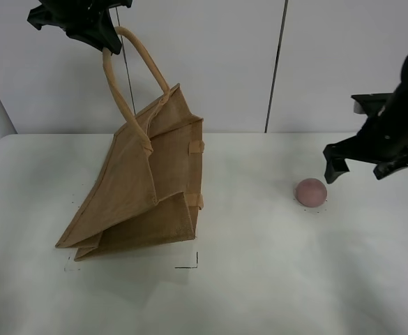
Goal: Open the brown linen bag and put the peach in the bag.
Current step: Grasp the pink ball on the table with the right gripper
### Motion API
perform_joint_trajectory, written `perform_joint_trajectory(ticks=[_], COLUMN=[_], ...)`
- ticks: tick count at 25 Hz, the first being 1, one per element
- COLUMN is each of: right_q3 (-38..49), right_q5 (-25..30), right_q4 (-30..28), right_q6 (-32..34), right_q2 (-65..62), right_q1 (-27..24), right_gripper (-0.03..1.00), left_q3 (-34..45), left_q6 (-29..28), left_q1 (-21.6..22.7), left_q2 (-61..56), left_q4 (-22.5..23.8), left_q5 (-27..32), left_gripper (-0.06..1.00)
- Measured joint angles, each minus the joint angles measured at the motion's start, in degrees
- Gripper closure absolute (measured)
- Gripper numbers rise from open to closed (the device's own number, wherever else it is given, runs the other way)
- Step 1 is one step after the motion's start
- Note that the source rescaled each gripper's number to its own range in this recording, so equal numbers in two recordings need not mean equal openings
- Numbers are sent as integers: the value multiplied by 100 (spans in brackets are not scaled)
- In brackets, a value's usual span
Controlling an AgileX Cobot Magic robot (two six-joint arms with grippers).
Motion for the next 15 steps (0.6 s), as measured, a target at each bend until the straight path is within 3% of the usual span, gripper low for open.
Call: perform_joint_trajectory(ticks=[6,15], right_q3=[-982,-1125], right_q5=[-15,-365], right_q4=[18,334], right_q6=[92,101], right_q2=[1121,1896], right_q1=[132,132], right_gripper=[-3,-3], left_q3=[0,0], left_q6=[0,0], left_q1=[0,0], left_q2=[0,0], left_q4=[0,0], left_q5=[0,0], left_gripper=[94,94])
